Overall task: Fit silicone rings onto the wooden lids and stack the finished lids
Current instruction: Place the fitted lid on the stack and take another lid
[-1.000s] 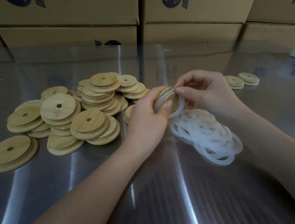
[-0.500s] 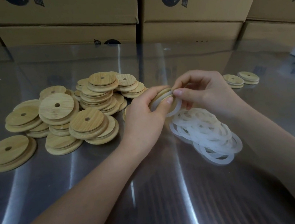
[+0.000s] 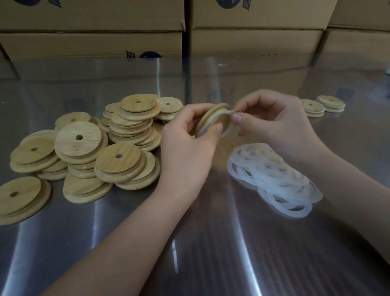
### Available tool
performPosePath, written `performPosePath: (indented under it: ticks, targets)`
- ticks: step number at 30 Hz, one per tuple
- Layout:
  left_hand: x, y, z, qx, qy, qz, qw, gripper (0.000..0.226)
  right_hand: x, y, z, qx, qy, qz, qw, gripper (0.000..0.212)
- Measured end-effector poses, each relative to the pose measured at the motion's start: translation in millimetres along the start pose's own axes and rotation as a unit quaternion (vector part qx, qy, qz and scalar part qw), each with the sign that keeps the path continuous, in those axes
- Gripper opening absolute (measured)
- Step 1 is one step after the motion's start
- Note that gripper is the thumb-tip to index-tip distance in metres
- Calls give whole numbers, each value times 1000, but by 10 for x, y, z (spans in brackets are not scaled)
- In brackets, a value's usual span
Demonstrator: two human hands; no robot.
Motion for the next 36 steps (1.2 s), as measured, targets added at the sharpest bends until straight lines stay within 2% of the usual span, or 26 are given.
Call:
performPosePath:
  ticks: [6,15,27,36]
  targets:
    - [-11,8,-3,0,-25,4,1000,31,56,22,-36,9,56,42,998,3]
    - [-79,2,24,-9,-60,-24,998,30,100,31,-11,-2,98,63,993,4]
    - [-65,10,13,-12,-57,-40,998,27,138,-2,14,5,132,81,988,8]
    - [-18,25,-33,5,-34,-38,999,24,126,11,-23,3,112,76,991,9]
Point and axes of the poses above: each hand's wrist, its own y-axis away from the middle knuckle, its own z-axis out of the back of the hand, x = y × z, the point moved 5 cm from there along -y, towards the middle knuckle, and after that the axes turned 1 degree about z, right-handed, at the moved point
